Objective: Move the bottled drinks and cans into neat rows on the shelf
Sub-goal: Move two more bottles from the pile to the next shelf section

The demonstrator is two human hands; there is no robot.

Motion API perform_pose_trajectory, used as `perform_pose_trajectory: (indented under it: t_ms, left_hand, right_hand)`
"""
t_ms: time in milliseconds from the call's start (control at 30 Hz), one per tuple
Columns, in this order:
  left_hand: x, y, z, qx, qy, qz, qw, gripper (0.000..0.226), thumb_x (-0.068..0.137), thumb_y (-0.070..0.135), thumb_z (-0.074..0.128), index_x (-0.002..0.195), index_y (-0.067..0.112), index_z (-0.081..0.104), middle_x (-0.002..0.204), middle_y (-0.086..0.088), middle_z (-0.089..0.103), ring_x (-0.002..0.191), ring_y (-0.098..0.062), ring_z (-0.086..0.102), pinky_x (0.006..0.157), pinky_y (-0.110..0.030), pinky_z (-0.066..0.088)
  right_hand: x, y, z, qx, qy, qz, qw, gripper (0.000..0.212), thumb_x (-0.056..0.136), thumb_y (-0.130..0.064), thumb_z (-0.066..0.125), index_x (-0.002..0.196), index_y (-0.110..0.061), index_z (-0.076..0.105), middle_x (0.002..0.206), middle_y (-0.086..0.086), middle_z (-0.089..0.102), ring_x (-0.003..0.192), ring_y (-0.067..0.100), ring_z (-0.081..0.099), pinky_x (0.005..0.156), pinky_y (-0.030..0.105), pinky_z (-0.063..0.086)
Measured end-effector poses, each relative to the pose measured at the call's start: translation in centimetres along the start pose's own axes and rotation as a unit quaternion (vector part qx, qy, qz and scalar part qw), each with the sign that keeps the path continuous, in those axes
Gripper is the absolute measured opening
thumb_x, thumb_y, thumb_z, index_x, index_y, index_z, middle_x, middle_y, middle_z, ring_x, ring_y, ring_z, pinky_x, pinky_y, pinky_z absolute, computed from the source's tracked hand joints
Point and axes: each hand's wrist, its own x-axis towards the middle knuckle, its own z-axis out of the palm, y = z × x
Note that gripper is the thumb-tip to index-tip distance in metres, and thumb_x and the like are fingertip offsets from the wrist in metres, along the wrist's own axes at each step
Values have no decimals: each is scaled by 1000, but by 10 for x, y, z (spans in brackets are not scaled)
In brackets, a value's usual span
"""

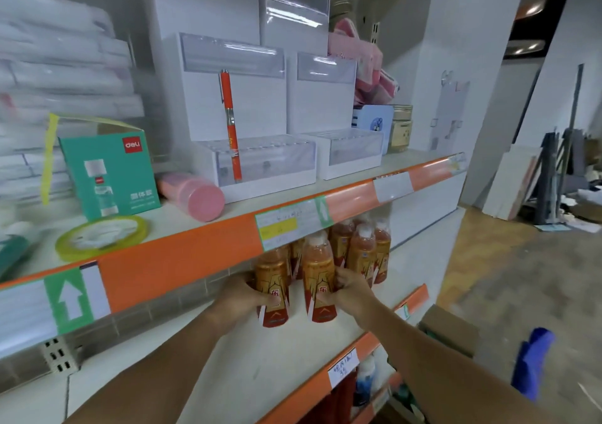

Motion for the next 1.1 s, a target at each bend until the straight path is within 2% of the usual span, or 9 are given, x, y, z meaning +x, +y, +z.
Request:
perform_pose_trajectory:
  t_ms: [100,200,367,500,700,767,900,1100]
  left_hand:
    - [7,0,5,-3,1,-8,1000,55,47,22,99,96,25,76,90,12,79,82,-6,76,74,-24,58]
    - [12,2,12,-10,9,-15,1000,67,37,32,98,100,23,76,93,10,79,86,-7,76,79,-27,59]
    - [15,8,27,-31,49,-33,998,51,54,8,97,99,18,75,91,5,80,85,-12,76,83,-33,61]
    - [15,13,39,-50,81,-41,995,46,56,3,95,95,17,76,90,3,80,83,-12,77,78,-29,61]
    - [18,14,56,-73,123,-71,987,49,56,2,96,98,17,75,92,2,80,84,-13,77,78,-31,61]
    - [21,11,62,-93,136,-86,983,51,55,0,96,99,14,75,93,0,80,87,-16,77,84,-36,61]
    - [26,9,67,-111,155,-107,976,53,56,-4,94,102,13,74,95,-2,80,91,-20,76,88,-39,60]
    - [35,11,72,-114,185,-130,967,59,52,-13,88,106,8,74,90,-2,80,84,-19,77,70,-27,59]
  right_hand:
    - [15,1,-4,-11,-15,-6,1000,47,72,2,83,102,-33,72,103,-13,76,107,11,69,103,43,51]
    - [31,1,-11,-16,-28,-10,999,45,72,2,83,102,-29,71,101,-11,77,104,12,70,100,43,52]
    - [54,2,-21,-42,-42,-7,998,37,73,-1,84,100,-24,74,96,-7,78,99,16,72,89,41,58]
    - [75,4,-25,-48,-67,5,997,32,74,-5,84,99,-22,74,94,-7,78,95,16,72,84,37,57]
    - [98,14,-22,-38,-96,40,994,30,76,-4,83,100,-18,72,97,-1,76,96,21,71,92,47,56]
    - [104,18,-21,-37,-105,42,993,31,76,-4,83,102,-18,72,98,0,76,98,23,70,94,49,55]
    - [116,26,-18,-47,-113,42,992,33,78,-7,81,106,-20,70,100,-1,75,98,23,69,95,48,54]
    - [129,37,-15,-47,-116,23,992,38,80,-9,79,114,-22,66,103,-3,72,100,21,67,96,46,54]
